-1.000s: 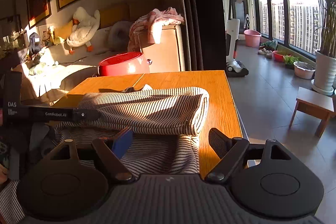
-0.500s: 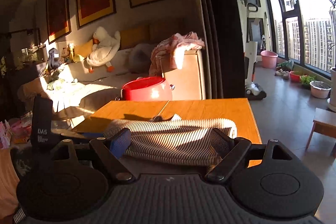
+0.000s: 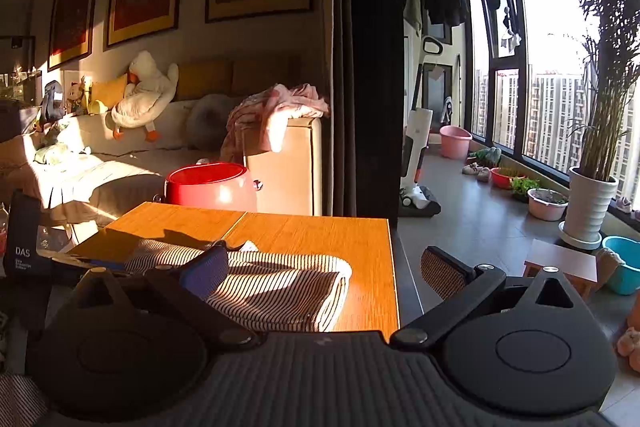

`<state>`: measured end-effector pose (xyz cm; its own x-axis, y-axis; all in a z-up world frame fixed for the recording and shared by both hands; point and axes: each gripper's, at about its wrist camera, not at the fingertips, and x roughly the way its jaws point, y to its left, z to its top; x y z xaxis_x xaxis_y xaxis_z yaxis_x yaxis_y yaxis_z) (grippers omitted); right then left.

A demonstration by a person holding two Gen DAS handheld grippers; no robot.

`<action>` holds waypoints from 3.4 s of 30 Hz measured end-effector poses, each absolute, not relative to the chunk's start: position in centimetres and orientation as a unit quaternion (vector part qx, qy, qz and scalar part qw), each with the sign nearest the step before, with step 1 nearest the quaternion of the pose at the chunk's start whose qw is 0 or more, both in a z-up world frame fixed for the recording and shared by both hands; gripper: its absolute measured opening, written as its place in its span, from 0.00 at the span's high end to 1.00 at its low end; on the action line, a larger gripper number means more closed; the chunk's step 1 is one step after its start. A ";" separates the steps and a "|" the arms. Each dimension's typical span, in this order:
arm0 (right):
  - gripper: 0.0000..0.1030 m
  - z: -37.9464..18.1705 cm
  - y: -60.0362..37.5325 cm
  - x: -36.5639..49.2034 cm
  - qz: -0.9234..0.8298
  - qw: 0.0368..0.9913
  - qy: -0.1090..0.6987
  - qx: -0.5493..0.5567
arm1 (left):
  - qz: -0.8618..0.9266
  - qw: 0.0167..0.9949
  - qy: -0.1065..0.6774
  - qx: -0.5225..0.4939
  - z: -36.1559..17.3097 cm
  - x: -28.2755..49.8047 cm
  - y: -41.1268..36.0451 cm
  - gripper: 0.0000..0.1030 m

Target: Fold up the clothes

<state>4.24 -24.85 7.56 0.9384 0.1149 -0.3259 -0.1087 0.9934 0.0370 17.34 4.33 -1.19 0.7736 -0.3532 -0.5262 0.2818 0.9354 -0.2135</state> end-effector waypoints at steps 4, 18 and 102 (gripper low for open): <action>0.00 3.9 -24.4 4.5 0.083 0.975 0.204 0.038 | -0.170 0.939 0.292 -0.064 -1.2 17.4 4.4 0.00; 0.00 11.6 -26.3 -2.1 -0.006 0.997 0.062 0.036 | -0.167 0.939 0.293 -0.064 -1.2 17.6 4.5 0.00; 0.93 4.7 -22.3 16.9 0.082 0.947 0.308 0.033 | -0.218 0.920 0.308 -0.101 2.1 17.1 3.7 0.00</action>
<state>16.91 -22.31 4.73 0.7973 0.1758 -0.5774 -0.1354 0.9844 0.1128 17.09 3.68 2.13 0.7147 -0.4640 -0.5233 0.3399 0.8844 -0.3200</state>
